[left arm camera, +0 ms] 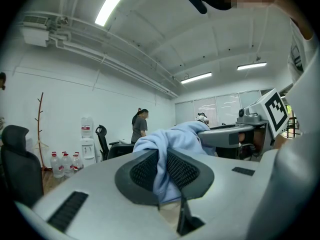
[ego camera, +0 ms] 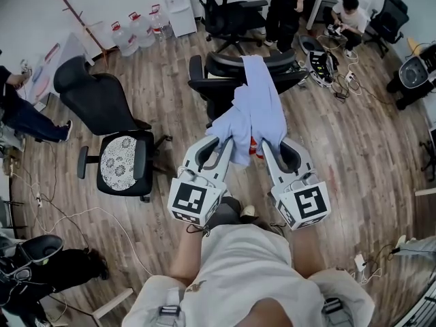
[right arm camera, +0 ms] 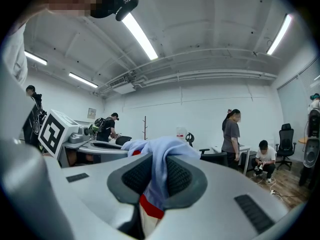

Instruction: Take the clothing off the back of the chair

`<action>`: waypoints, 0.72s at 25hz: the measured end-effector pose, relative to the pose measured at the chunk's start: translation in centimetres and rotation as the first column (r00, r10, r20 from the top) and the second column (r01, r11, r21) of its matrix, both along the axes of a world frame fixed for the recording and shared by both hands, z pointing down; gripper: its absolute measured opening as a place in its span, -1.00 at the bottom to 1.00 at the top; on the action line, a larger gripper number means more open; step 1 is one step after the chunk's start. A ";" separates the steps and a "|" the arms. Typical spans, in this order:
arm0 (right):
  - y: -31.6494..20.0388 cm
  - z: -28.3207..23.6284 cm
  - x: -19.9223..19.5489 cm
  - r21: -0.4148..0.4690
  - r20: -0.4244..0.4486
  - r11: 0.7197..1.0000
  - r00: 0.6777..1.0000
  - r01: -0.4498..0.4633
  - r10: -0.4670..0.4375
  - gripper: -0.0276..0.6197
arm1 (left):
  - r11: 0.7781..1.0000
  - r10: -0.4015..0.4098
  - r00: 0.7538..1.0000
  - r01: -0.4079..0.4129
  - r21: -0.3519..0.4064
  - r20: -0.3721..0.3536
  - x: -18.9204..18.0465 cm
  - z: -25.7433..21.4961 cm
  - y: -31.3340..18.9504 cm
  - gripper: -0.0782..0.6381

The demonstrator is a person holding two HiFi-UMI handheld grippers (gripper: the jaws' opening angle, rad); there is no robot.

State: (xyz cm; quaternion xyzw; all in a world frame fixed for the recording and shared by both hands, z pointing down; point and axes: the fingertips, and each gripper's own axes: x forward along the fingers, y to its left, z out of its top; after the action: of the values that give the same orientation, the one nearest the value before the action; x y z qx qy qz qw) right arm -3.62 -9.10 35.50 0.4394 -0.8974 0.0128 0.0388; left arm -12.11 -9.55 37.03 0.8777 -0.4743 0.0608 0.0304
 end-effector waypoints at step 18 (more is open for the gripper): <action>3.0 -1.3 -0.5 0.008 0.022 1.000 0.999 0.027 -0.027 -0.71 | 1.000 -0.015 1.000 0.015 0.010 -0.004 -0.3 -1.3 3.1 -0.60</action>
State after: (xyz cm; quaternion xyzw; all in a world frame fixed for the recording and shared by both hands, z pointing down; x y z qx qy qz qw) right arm -4.08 -6.10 34.22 0.4271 -0.9037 0.0135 0.0272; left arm -12.42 -6.44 35.78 0.8743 -0.4813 0.0563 0.0273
